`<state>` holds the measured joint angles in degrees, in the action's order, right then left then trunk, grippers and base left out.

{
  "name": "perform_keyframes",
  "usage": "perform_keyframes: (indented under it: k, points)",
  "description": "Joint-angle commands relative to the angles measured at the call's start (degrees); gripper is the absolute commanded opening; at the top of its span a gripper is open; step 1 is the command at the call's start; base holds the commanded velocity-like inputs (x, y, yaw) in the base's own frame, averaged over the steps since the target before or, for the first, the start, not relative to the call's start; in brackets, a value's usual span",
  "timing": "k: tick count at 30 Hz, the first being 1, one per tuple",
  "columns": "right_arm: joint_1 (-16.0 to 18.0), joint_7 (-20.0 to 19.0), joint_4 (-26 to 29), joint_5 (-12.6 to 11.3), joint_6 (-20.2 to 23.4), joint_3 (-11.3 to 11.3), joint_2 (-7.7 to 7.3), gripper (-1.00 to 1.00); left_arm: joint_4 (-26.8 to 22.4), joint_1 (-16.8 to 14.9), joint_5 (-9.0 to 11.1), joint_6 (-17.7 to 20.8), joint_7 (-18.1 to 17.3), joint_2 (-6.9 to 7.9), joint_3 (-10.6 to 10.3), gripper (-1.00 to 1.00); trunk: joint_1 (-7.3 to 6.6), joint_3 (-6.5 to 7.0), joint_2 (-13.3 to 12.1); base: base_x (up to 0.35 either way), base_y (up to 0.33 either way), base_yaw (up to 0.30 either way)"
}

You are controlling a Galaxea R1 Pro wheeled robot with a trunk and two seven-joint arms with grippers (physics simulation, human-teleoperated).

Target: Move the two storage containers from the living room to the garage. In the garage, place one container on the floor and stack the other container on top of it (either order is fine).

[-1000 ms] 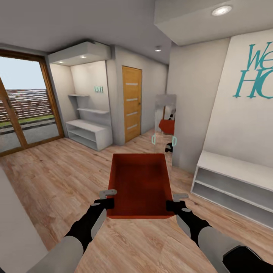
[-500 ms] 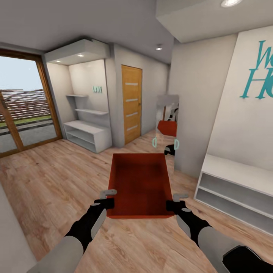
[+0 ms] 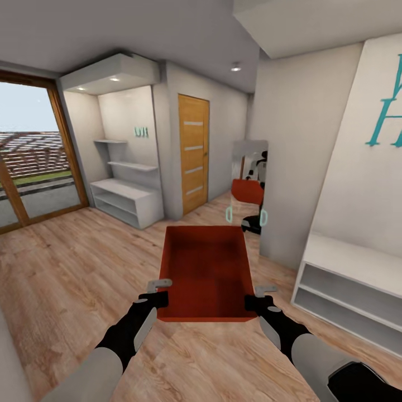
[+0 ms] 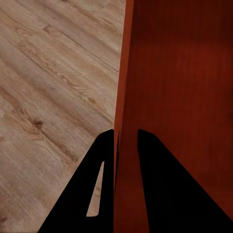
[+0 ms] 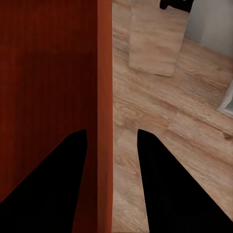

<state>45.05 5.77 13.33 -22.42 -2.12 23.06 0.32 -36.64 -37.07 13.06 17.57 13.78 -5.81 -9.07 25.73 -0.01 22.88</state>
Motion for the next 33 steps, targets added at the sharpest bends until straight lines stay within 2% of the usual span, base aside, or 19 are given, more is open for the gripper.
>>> perform_keyframes:
  k: [1, 5, 29, 33]
  points:
    - [0.04, 0.03, -0.06, -0.74, -0.25, -0.42, -0.06, -1.0, -0.19, -0.02, -0.4, 0.36, 0.9, 0.44, 5.29, -1.0, 0.05, -0.02, 0.04, 0.322, 0.0, 0.0]
    - [0.05, 0.05, -0.06, -0.78, -0.25, -0.47, -0.06, -1.0, -0.19, -0.02, -0.4, 0.36, 0.89, 0.44, 5.29, -1.0, 0.05, -0.02, 0.04, 0.322, 0.0, 0.123]
    - [0.07, 0.11, -0.06, -0.78, -0.22, -0.48, -0.06, -1.0, -0.25, -0.02, -0.4, 0.36, 0.9, 0.44, 5.29, -1.0, 0.05, -0.02, 0.04, 0.322, 0.0, 0.26]
    - [0.06, 0.07, -0.06, -0.78, -0.23, -0.48, -0.11, -1.0, -0.15, -0.02, -0.4, 0.36, 0.89, 0.44, 5.29, -1.0, 0.05, -0.02, 0.04, 0.322, 0.0, 0.125]
